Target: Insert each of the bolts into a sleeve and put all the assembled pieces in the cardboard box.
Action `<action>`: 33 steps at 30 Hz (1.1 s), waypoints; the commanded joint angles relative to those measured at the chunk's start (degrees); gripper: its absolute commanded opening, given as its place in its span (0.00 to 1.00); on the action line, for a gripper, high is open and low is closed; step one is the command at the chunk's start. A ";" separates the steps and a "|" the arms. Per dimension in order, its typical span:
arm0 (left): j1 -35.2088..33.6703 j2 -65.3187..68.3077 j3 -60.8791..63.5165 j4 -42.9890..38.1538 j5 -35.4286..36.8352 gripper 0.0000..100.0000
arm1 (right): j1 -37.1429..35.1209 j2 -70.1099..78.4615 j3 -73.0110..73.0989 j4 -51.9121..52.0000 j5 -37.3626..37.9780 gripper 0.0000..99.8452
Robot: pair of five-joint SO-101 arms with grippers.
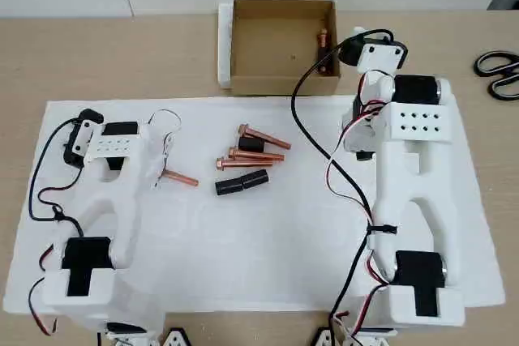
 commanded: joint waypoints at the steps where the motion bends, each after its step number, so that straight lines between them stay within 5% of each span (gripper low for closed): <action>1: -0.18 -2.20 -0.31 -0.97 -0.35 0.01 | 0.13 -3.12 -0.35 -0.48 0.35 0.01; 4: -0.09 -2.55 -0.75 -0.97 -3.08 0.01 | 0.13 -3.12 -0.35 -0.66 0.35 0.01; 10: 1.76 -2.29 -9.71 8.79 -22.42 0.01 | 0.13 -3.12 -0.35 -0.66 0.44 0.01; 18: 7.38 -2.02 -17.27 26.99 -62.86 0.01 | -0.13 -3.12 -0.35 -0.66 0.44 0.01; 33: 7.21 8.44 -16.92 28.13 -64.26 0.01 | 0.04 -3.12 -0.35 -0.31 0.44 0.01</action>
